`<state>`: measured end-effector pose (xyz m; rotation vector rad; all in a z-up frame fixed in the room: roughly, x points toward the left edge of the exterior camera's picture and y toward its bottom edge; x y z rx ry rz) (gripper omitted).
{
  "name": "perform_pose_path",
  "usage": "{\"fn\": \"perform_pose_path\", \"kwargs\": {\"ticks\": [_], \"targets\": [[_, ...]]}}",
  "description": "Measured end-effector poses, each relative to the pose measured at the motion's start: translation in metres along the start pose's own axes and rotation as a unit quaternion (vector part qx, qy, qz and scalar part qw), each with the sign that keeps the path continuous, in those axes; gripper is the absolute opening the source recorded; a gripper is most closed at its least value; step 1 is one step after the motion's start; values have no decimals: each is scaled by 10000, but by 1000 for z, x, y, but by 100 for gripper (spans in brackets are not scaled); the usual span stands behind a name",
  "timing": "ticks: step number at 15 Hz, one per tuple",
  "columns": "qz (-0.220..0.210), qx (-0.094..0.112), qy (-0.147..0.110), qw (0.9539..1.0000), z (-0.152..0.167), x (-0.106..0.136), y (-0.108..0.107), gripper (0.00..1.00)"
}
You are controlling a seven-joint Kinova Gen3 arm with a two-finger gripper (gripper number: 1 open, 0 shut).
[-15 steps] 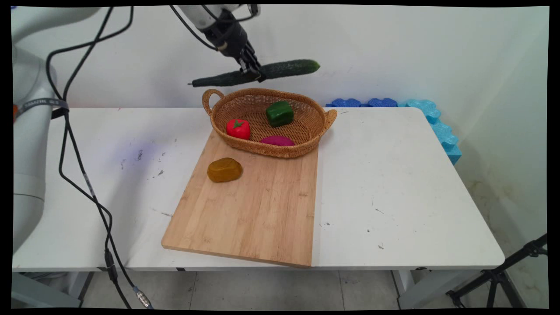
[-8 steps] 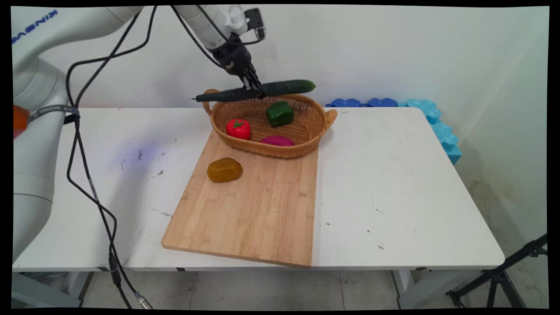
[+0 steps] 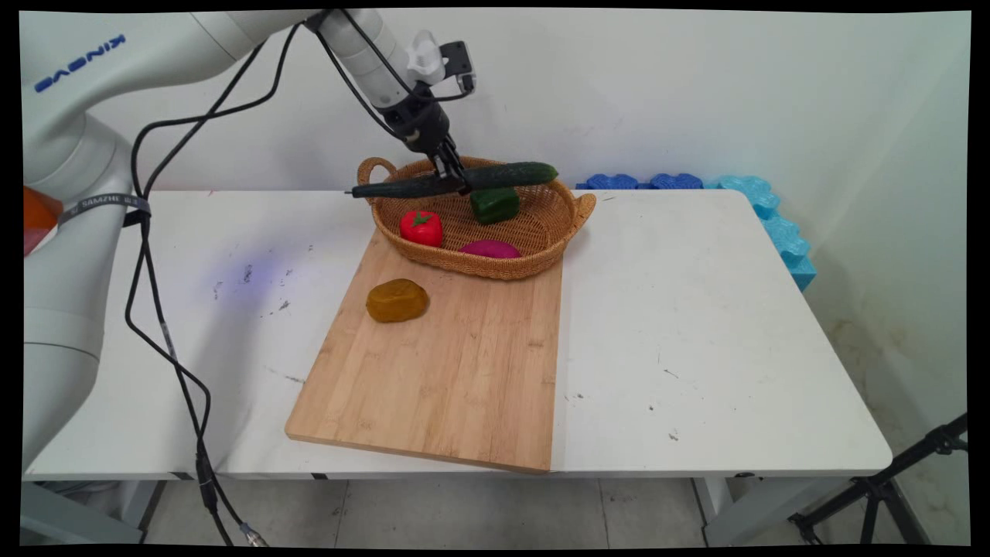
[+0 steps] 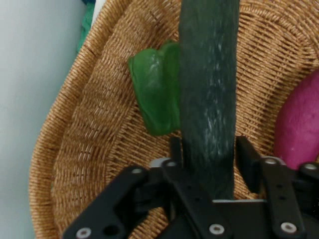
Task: Place the picked object in the vegetable basket
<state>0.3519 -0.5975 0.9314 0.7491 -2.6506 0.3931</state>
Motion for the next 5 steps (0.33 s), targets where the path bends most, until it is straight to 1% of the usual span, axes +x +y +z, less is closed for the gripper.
{"fn": "perform_pose_path", "kwargs": {"ticks": [1, 5], "targets": [[-4, -11, 5, 10000, 2, 0, 1, 100], [-21, -104, 139, 9998, 5, 5, 7, 100]]}}
